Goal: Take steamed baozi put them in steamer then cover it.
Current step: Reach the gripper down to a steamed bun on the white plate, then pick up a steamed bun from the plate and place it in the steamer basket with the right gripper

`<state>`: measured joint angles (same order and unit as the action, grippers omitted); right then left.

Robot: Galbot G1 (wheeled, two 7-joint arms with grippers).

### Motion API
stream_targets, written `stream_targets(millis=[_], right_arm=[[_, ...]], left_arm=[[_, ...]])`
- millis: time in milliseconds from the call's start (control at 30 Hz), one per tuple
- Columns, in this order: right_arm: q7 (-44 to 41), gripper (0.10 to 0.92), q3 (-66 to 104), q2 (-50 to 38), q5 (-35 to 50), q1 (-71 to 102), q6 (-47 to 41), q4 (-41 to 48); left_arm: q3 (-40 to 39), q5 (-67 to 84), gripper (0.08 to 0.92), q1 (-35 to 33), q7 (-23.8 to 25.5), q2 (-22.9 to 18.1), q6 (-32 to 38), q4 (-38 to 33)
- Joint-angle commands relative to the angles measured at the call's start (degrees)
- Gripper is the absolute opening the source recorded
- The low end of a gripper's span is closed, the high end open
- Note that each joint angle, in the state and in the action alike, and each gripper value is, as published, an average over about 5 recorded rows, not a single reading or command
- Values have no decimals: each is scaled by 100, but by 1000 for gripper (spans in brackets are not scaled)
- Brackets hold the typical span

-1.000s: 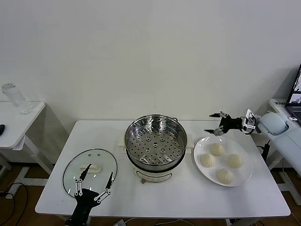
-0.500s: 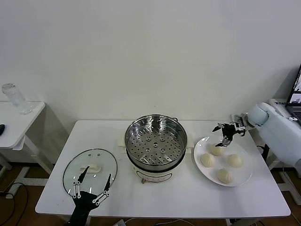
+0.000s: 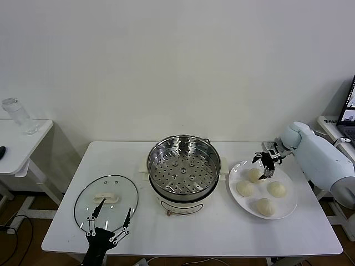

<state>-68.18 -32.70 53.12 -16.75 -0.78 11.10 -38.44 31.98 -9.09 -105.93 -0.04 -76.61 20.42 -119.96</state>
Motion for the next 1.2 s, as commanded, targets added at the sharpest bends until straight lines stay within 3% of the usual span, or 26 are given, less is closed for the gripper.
stream_targets(millis=[33,300,467,667,900,1067,1200], right_arm=[[-36,823,-28,155,-309,-11,73,219],[35,818,-44,158,-313,117,68,159],[136,754,-84,80,-273,119,39,-22],[103,714,-274,-319,-117,-96,61,-915],[-86,712,-1119,-594,329,-1729,1076,-2243],[-141,713,-1945,-178,826,-2918,1720,-2871],[-163,712,-2167,331,722,-3341,2217,-3284]], left_arm=[[2,0,823,12,-7,-1,8,35],[55,10,823,23,-22,1,19,42],[78,16,823,48,-36,-3,15,40],[97,20,823,64,-47,-6,6,18],[67,20,823,96,-52,18,-5,13],[28,16,823,106,-51,-1,-2,1],[0,7,823,94,-49,-14,19,6]])
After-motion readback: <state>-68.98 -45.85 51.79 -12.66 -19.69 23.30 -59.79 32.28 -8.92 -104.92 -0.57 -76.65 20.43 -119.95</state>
